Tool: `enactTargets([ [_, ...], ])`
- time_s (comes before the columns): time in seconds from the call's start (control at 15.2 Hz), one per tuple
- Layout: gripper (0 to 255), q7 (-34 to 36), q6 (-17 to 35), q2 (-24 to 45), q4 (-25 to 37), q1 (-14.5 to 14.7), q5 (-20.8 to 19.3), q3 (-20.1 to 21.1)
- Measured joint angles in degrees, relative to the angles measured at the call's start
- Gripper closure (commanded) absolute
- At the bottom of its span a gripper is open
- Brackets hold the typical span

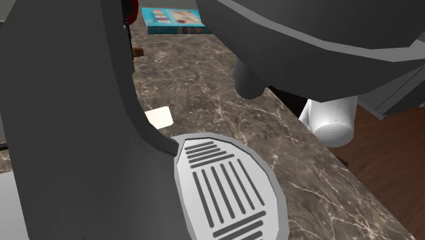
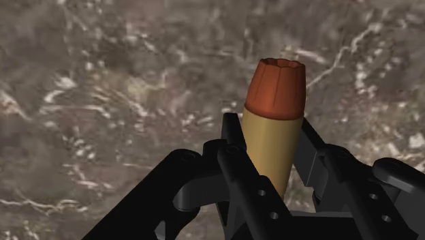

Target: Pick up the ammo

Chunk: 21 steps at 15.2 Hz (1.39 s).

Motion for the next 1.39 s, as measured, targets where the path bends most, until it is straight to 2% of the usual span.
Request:
enactTargets([
  [0.4,255,0.03,-0.05,0.09,0.15,0.02,-0.03,-0.01],
  [0.66,255,-0.04,-2.76,0.82,3.49,0.26,-0.17,-0.01],
  [1.06,255,-0.14,-8.88,3.35,12.14,1.08,-0.69,-0.06],
  [1.39,255,-0.28,-15.84,7.84,23.62,2.52,-1.63,-0.24],
])
